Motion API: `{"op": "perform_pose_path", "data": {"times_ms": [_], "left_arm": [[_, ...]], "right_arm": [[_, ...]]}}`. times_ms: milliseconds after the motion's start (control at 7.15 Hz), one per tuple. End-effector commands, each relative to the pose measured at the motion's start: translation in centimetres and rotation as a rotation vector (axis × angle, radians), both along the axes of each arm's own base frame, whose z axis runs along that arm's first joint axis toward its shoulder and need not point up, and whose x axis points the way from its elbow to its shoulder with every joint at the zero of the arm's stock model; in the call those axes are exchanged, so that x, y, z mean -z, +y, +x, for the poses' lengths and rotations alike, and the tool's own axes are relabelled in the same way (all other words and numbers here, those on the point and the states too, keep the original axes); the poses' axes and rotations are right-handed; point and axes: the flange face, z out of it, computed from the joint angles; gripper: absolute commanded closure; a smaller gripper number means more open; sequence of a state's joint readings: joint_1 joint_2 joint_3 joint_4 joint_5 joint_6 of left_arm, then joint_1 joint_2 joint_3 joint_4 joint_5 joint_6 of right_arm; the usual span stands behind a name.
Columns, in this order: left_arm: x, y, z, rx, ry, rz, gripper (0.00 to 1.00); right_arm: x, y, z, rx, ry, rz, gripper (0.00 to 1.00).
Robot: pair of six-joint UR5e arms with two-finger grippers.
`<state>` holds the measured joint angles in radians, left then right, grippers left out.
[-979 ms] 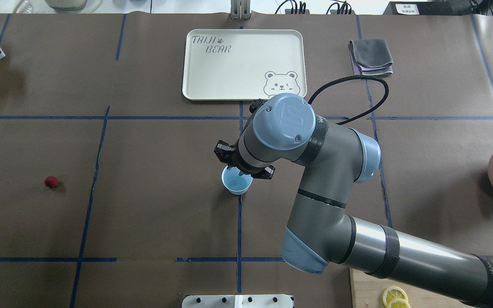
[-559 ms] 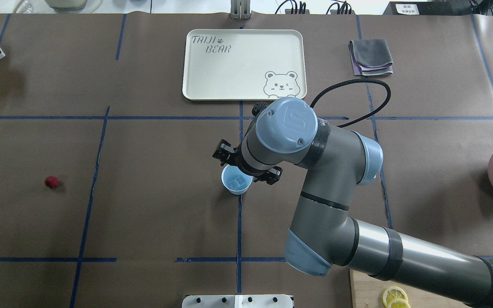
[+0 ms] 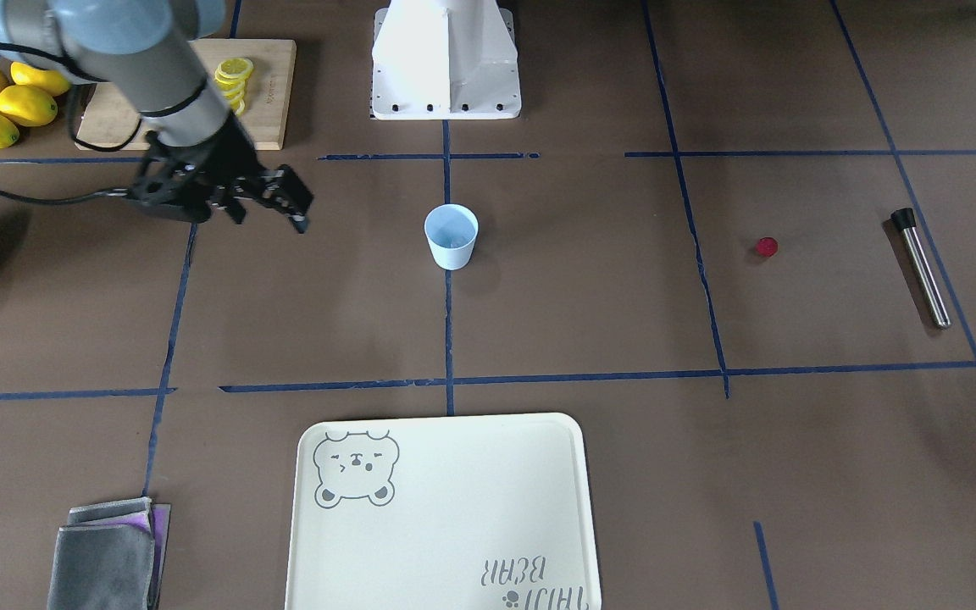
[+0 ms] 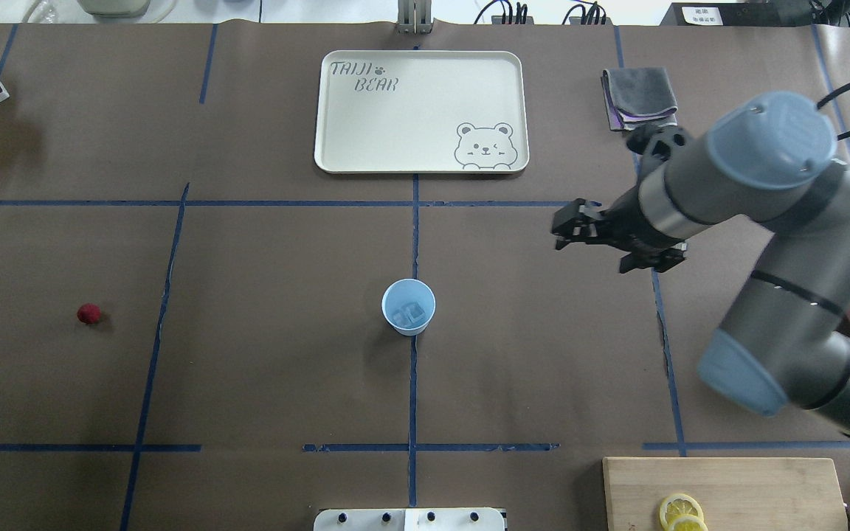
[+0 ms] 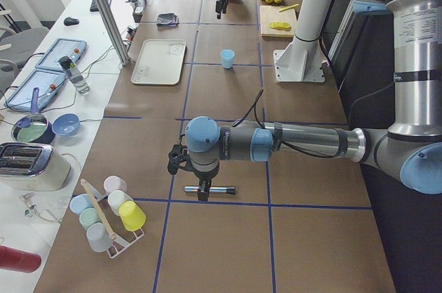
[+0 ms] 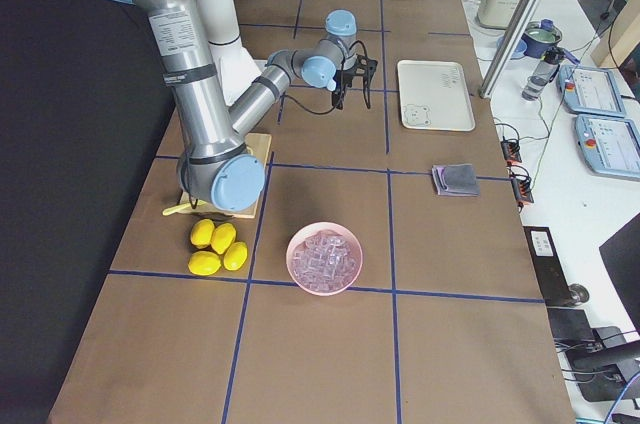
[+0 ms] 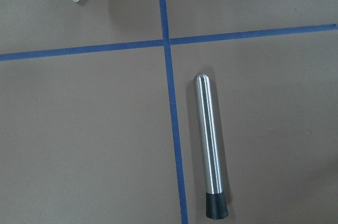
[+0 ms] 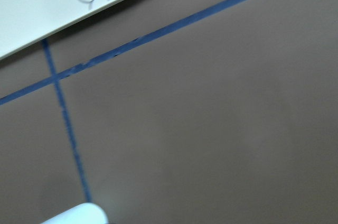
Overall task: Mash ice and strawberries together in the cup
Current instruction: 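Move the right gripper back over the pink bowl of ice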
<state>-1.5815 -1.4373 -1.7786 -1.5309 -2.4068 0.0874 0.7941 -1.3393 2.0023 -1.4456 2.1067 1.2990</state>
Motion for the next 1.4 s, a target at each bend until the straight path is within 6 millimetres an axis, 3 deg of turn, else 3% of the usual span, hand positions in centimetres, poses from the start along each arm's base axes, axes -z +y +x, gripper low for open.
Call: {"op": "perform_pose_path", "data": {"times_ms": [0, 140, 280, 420, 559, 979, 1259], "left_arm": [[0.0, 0.0, 0.0, 0.0, 0.0, -0.001, 0.0], [0.0, 0.0, 0.0, 0.0, 0.0, -0.001, 0.0], [0.0, 0.0, 0.0, 0.0, 0.0, -0.001, 0.0], [0.0, 0.0, 0.0, 0.0, 0.0, -0.001, 0.0], [0.0, 0.0, 0.0, 0.0, 0.0, -0.001, 0.0], [-0.1, 0.0, 0.1, -0.002, 0.0, -0.004, 0.0], [-0.1, 0.0, 0.1, -0.002, 0.0, -0.002, 0.0]], "right_arm": [[-11.0, -1.4, 14.3, 0.116, 0.064, 0.088, 0.01], [-14.6, -2.5, 19.0, 0.112, 0.056, 0.077, 0.01], [-18.8, -1.7, 22.8, 0.088, 0.088, 0.041, 0.01], [-21.9, -0.4, 25.4, 0.109, 0.113, 0.05, 0.01], [-24.8, 1.2, 25.9, 0.115, 0.129, -0.005, 0.01], [-32.0, 1.3, 26.1, 0.103, 0.137, -0.017, 0.01], [-32.3, 2.3, 26.4, 0.049, 0.113, 0.001, 0.01]]}}
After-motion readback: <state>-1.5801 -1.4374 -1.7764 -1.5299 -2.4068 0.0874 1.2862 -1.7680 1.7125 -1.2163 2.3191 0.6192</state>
